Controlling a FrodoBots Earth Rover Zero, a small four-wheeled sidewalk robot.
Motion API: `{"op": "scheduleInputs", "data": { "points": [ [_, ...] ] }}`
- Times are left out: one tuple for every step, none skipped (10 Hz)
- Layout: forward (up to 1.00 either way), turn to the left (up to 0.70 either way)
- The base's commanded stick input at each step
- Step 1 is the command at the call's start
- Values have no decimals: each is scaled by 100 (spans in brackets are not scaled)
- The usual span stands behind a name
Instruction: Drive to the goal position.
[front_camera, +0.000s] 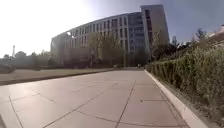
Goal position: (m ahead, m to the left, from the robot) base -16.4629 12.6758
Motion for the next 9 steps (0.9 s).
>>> {"op": "scheduleInputs", "data": {
  "points": [
    [4,0],
    [4,0],
    [4,0],
    [4,0],
    [4,0],
    [4,0],
    [4,0],
    [4,0],
    [4,0]
  ]
}}
